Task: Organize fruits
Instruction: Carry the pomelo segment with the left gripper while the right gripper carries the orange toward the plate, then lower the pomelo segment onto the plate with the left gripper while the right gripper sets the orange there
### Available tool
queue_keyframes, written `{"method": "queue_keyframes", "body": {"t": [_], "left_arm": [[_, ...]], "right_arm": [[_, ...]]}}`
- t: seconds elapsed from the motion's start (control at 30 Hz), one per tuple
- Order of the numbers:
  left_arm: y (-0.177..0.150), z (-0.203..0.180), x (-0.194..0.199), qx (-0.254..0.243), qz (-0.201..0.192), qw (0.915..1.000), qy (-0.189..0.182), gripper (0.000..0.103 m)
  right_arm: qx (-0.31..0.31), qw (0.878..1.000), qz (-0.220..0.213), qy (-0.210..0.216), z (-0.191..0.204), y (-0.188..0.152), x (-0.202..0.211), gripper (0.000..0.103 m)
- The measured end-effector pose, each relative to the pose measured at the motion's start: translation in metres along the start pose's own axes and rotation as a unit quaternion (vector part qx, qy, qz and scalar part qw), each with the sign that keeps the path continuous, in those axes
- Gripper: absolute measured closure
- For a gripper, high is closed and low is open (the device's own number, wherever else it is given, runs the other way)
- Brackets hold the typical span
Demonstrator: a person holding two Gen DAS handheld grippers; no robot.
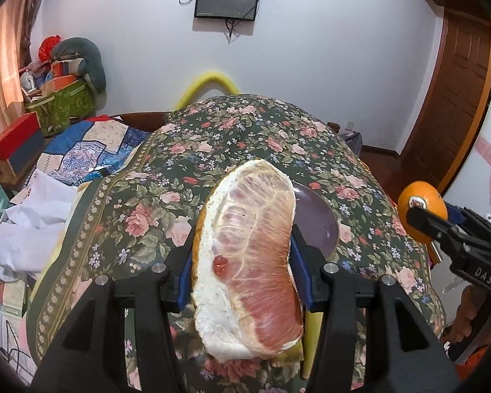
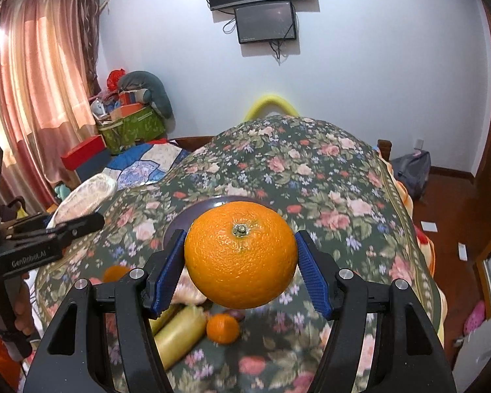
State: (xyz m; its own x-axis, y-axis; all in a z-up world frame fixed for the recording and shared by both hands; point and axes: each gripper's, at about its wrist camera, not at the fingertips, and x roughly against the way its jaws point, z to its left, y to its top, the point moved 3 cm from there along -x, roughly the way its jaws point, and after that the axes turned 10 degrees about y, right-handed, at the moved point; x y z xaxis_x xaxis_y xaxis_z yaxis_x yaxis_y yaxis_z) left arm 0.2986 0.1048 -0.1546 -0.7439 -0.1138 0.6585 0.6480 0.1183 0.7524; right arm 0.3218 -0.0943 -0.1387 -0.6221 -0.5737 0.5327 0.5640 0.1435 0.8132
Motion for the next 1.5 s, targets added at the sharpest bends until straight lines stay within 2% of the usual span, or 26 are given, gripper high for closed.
{"method": "queue_keyframes", "body": {"t": [0.27,0.8,1.03,1.5], "left_arm": [[0.004,-0.002,-0.037,-0.004,0.014,0.9999,-0.005,0.053],[0.018,-0.014,-0.121,-0.029,0.062,0.9976,-0.011,0.053],[0.027,-0.020,-0.150,-0.044,0.108,0.9929,-0.025,0.053],[0.025,-0.025,-0.183,-0.079,0.188,0.9787,-0.022,0.053]], "right_arm": [[0.004,1.000,0.015,-0.001,-0.007,0.007,-0.041,0.040],[0.014,0.997,0.077,-0.013,-0.036,0.008,-0.126,0.040],[0.022,0.994,0.104,-0.009,-0.044,0.011,-0.155,0.040],[0.020,0.987,0.160,0.007,-0.045,0.001,-0.185,0.040]]}}
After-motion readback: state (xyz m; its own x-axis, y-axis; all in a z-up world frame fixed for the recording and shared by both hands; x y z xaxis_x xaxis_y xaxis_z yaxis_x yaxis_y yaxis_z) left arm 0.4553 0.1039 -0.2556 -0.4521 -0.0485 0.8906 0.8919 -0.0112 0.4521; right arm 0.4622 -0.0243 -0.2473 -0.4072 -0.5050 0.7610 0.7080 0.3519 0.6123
